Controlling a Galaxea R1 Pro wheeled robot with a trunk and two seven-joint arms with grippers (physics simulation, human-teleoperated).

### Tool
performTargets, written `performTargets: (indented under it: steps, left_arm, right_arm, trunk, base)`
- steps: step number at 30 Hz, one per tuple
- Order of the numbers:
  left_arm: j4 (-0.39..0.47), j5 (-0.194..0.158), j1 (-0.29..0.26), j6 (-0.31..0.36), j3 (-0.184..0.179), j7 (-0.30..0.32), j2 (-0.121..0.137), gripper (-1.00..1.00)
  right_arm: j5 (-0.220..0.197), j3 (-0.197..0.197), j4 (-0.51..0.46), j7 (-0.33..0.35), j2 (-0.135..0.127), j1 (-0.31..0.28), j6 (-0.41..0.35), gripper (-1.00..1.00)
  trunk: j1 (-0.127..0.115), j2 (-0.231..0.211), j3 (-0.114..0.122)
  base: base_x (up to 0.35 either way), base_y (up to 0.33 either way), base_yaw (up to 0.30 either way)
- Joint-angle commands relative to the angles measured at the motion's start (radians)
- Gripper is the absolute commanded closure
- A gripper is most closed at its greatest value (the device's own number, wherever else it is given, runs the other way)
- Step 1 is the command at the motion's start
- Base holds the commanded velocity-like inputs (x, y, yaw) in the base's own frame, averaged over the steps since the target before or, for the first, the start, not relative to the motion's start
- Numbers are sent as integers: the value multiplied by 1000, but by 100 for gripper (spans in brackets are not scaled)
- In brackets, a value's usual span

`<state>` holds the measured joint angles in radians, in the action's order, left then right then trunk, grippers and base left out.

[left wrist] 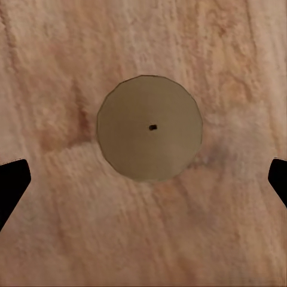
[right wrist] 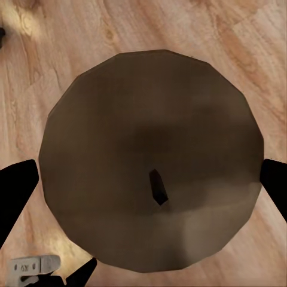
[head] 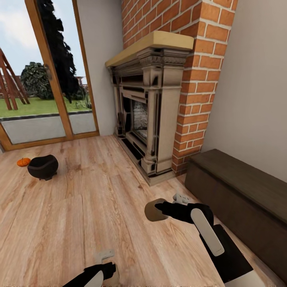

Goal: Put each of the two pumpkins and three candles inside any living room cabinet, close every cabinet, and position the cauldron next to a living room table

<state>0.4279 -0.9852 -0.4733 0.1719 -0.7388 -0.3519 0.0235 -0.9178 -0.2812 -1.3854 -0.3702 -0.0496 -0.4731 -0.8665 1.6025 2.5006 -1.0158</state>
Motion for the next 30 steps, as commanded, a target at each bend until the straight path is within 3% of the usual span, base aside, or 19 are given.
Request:
performTargets:
  steps: [1,7,30]
  left_arm:
    - [3,-5,-1,3,-10,-8,0,-100]
    - [3,-4,-1,1,-58,-9,-9,-100]
    - [4,-6,-1,0,-69,-9,-10,-100]
  right_arm:
    - [-11,-2,-1,-10,-1,-1,0,100]
    - [-11,-3,4,-10,0,-1,1,100]
    - [-10,-4,5,-10,3,-1,2,100]
  trunk:
    - [0,1,-5]
    - [2,1,-17]
    - [2,1,-17]
  base:
    - [0,0,0]
    - [0,0,0]
    - [53,6,0]
